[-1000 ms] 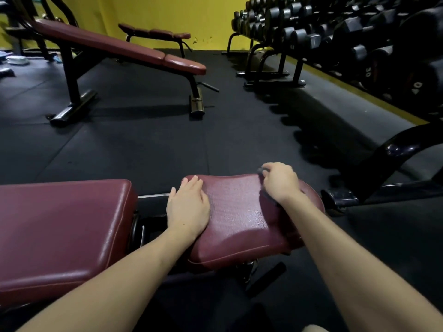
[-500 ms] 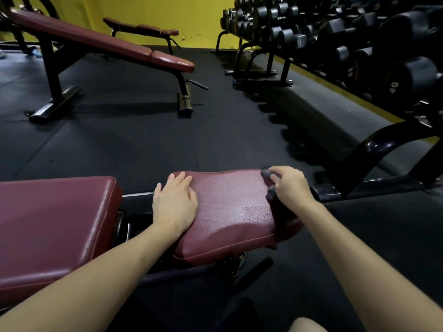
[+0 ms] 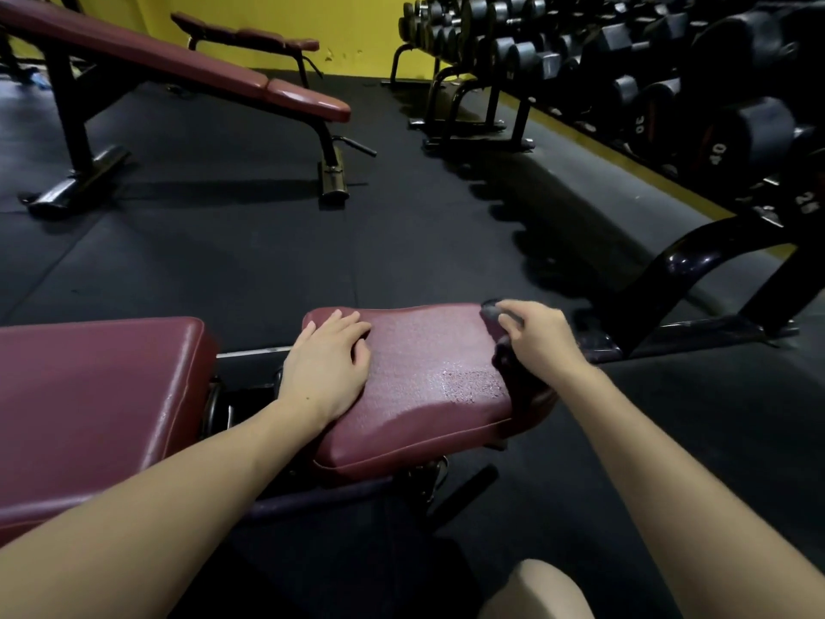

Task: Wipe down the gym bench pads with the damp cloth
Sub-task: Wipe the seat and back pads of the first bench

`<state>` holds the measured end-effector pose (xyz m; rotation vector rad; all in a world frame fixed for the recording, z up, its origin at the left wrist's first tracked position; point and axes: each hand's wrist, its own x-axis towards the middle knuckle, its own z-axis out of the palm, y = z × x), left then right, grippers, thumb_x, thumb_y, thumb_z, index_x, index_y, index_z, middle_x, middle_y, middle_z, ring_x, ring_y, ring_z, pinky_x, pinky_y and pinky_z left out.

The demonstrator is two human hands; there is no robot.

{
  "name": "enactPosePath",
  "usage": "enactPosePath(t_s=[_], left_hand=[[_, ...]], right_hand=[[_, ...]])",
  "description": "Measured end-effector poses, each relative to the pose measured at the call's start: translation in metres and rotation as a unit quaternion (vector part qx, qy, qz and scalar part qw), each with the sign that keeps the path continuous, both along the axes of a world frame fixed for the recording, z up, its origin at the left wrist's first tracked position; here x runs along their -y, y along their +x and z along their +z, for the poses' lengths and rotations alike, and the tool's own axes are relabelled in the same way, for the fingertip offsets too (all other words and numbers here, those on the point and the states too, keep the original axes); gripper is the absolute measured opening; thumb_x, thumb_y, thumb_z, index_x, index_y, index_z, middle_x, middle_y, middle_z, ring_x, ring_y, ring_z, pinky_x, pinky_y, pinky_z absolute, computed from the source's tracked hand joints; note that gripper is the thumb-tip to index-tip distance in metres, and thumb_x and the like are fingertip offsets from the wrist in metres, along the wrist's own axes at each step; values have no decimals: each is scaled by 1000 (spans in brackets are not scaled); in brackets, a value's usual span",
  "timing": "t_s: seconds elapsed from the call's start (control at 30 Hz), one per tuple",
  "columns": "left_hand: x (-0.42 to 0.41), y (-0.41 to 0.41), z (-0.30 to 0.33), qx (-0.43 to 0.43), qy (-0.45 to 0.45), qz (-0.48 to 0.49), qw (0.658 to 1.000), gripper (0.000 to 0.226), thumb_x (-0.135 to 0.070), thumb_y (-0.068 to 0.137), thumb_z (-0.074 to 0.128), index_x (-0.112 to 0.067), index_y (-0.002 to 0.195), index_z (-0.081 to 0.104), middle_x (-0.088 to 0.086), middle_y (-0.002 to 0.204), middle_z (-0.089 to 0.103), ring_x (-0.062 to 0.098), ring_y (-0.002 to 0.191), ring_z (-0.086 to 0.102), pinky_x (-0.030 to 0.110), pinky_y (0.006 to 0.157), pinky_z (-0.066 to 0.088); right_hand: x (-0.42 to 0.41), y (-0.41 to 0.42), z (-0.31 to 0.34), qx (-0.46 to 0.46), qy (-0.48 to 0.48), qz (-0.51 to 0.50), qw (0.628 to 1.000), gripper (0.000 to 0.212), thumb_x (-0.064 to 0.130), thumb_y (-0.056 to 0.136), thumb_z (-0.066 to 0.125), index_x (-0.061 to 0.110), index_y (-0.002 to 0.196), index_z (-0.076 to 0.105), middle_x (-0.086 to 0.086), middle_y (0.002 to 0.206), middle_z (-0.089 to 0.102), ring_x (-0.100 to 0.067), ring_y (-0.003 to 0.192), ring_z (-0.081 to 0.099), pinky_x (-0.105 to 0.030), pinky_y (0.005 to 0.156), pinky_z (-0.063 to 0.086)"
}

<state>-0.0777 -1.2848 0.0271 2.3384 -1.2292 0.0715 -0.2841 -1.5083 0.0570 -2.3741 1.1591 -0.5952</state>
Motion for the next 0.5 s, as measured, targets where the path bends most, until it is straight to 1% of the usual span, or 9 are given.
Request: enactPosePath(t_s=[0.07,0.13,0.17,0.27,0.33,0.43,0.47,0.5], left_hand=[[0,0,-1,-4,-6,1,1000,43,-27,103,42,-26,141,61,-9,158,46,11,152,30,38,128,15],[1,0,0,-9,-10,1,1000,42,-27,103,42,-26,140,62,-9,157,47,11,152,31,39,128,15],[1,1,-1,-11,-12,3,1000,42,-28,103,42,-26,140,62,-9,157,48,11,152,31,39,128,15],[4,2,-3,-10,-13,8,1000,41,-28,103,42,-27,138,63,-10,156,48,11,151,32,39,128,15],[4,2,-4,-9,-14,10,1000,41,-28,102,42,-26,138,63,-10,156,48,10,151,32,38,128,15],[3,1,-4,-10,-14,10,1000,41,-28,102,42,-27,138,63,-10,156,48,10,151,32,38,128,14],[2,1,-4,-11,-15,10,1000,41,-28,102,42,-27,138,63,-10,156,48,10,151,32,37,128,14],[2,1,-3,-12,-16,11,1000,41,-28,102,41,-27,138,63,-10,156,48,10,151,32,37,128,14]], right_hand=[[-24,-29,-7,19,-15,8,1000,25,21,96,66,27,119,75,1,118,74,-22,111,66,-33,100,48],[-35,-42,-13,28,-37,17,999,24,18,96,68,24,118,76,0,118,74,-23,111,67,-38,102,49],[-34,-41,-14,28,-38,21,999,24,18,96,68,24,117,76,0,118,74,-23,112,67,-39,102,50],[-13,-14,-1,30,-18,-10,999,21,22,97,66,27,114,76,0,117,75,-25,113,66,-34,99,49],[0,5,5,6,5,-33,999,21,26,99,61,27,115,75,-4,118,74,-30,114,64,-36,98,49],[-9,7,6,-6,-3,-56,998,22,27,100,57,27,115,74,-5,118,73,-33,114,63,-42,98,48],[-18,3,6,0,-9,-62,998,21,27,100,58,28,114,74,-4,117,74,-31,112,64,-40,97,48],[-30,-1,5,11,-10,-61,998,20,26,99,59,27,112,75,-3,112,75,-28,108,65,-36,94,49]])
